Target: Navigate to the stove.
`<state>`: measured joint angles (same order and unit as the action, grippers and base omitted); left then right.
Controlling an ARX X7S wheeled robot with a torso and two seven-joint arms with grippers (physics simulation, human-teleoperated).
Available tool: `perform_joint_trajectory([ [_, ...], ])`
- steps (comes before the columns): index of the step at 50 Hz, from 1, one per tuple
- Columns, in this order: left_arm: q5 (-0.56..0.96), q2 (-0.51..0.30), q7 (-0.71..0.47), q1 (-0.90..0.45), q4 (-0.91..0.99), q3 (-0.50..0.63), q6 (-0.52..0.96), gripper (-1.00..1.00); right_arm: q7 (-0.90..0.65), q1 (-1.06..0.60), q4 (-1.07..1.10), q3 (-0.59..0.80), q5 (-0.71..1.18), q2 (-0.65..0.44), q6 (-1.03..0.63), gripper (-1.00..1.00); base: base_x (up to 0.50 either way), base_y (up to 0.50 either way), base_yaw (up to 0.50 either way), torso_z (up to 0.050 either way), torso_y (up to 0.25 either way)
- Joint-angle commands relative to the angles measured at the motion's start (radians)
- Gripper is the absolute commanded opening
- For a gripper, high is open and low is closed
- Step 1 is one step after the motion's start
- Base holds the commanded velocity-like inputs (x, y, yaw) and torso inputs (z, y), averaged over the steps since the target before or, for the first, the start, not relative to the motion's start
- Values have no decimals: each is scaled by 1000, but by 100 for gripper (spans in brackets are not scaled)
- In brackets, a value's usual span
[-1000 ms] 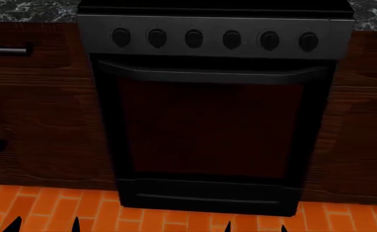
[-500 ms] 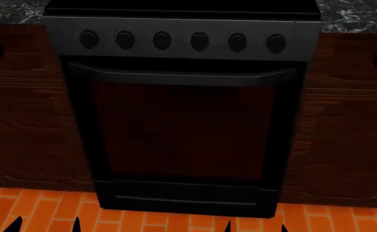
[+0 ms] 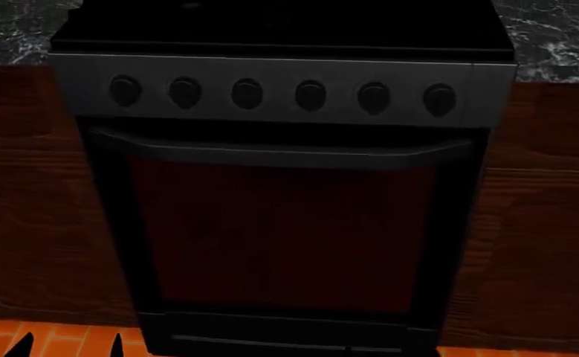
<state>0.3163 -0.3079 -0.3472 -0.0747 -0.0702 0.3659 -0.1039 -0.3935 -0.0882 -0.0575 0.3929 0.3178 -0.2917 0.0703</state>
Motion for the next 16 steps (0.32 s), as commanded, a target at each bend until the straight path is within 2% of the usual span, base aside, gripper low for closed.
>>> perform_joint_trajectory([
  [1, 1, -2, -2, 0, 1, 3, -1, 100, -4, -1, -1, 3, 0, -2, 0, 100, 13, -359, 0, 0, 0],
  [16, 3, -5, -4, 2, 6, 7, -2, 100, -8, -3, 0, 5, 6, -4, -3, 100, 12, -335, 0, 0, 0],
])
